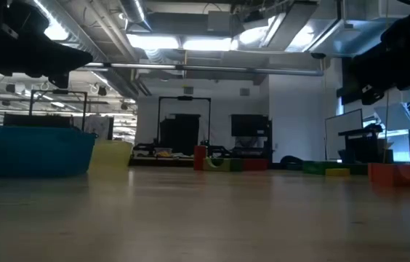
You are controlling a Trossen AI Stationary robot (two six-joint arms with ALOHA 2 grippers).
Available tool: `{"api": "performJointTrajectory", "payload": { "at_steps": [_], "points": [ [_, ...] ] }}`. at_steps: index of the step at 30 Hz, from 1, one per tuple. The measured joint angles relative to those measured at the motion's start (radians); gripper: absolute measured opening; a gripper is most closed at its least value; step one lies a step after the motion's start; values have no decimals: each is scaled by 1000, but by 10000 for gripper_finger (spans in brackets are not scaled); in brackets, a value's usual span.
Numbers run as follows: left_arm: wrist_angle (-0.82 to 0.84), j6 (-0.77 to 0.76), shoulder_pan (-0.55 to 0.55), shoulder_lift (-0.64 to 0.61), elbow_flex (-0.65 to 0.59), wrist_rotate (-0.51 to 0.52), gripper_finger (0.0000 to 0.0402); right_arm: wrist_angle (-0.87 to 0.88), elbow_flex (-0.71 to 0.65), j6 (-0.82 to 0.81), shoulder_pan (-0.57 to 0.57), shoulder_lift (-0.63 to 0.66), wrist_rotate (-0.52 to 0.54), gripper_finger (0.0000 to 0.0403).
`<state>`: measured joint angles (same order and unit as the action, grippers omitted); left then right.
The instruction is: Sort blocks by size
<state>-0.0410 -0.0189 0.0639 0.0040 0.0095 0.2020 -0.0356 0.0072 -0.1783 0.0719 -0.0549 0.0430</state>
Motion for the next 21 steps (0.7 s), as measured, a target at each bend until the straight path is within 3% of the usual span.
{"api": "performJointTrajectory", "payload": {
  "at_steps": [6,11,18,21],
  "points": [
    [-23,-1,0,0,0,0,5,-10,0,27,0,0,77,14],
    [-178,-16,0,0,0,0,5,-7,15,53,0,-25,105,14],
    [-291,-53,0,0,0,0,5,111,156,51,0,-172,92,14],
    [-296,5,-1,0,0,1,5,189,245,30,0,-272,86,14]
  ]
}}
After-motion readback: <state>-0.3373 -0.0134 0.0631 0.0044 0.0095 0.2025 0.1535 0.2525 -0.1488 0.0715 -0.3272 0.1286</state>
